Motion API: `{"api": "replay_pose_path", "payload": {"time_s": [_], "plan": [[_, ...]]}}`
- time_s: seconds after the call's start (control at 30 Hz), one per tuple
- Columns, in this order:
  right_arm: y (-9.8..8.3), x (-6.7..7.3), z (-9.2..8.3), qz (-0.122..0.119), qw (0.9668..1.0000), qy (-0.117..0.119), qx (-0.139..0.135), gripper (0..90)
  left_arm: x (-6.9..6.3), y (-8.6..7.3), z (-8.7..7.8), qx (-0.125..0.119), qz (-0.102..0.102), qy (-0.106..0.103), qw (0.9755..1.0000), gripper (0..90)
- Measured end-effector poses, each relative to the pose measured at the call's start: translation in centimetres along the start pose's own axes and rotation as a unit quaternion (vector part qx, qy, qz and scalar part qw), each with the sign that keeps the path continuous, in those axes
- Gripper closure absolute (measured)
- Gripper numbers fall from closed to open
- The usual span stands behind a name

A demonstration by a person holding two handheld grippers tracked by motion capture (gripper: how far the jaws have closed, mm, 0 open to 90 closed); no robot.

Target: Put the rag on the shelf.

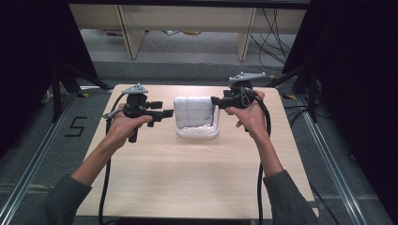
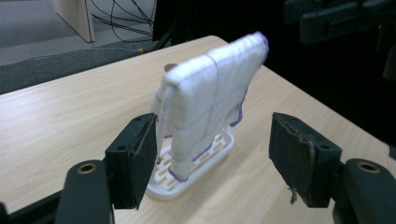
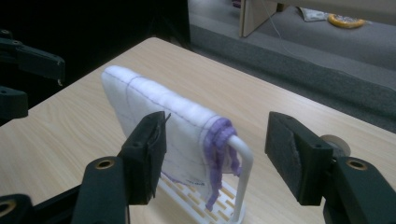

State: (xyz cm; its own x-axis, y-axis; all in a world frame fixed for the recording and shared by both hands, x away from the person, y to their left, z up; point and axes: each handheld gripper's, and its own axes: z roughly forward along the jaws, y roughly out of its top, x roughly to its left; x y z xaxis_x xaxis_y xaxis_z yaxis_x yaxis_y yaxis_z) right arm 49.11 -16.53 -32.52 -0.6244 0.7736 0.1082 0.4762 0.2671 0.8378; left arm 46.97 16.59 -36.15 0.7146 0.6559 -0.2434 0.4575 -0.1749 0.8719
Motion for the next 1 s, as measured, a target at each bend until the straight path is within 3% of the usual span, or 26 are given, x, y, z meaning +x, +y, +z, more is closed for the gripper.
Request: {"api": "replay_pose_path", "payload": {"time_s": [0.3, 0.63, 0.7, 0.83, 0.87, 0.93, 1.0], "plan": [[-1.1, 0.9, -0.8, -0.006, 0.9999, 0.008, -0.011, 38.8, -0.7, -1.2, -1.5, -0.004, 0.003, -0.006, 1.0, 31.1], [-2.8, 2.1, -1.2, -0.009, 0.9998, 0.013, -0.015, 38.7, -2.0, -2.8, -2.1, -0.005, 0.014, -0.018, 0.9997, 30.5], [-3.1, 2.2, -1.2, -0.024, 0.9995, 0.004, -0.019, 38.6, -2.3, -3.1, -2.1, -0.005, 0.021, -0.019, 0.9996, 30.3], [-3.6, 2.7, -1.5, -0.019, 0.9994, 0.015, -0.023, 38.5, -2.4, -3.7, -2.1, 0.0, 0.026, -0.023, 0.9994, 29.1], [-3.7, 2.6, -1.5, -0.032, 0.9989, 0.021, -0.026, 38.3, -2.4, -3.9, -2.0, 0.002, 0.025, -0.021, 0.9995, 28.3], [-4.0, 3.0, -1.7, -0.015, 0.9994, 0.022, -0.024, 37.6, -2.3, -4.3, -1.9, 0.003, 0.022, -0.024, 0.9995, 27.2], [-4.3, 3.0, -1.8, -0.02, 0.999, 0.027, -0.029, 36.5, -2.3, -4.7, -2.0, 0.0, 0.02, -0.03, 0.9994, 26.5]]}}
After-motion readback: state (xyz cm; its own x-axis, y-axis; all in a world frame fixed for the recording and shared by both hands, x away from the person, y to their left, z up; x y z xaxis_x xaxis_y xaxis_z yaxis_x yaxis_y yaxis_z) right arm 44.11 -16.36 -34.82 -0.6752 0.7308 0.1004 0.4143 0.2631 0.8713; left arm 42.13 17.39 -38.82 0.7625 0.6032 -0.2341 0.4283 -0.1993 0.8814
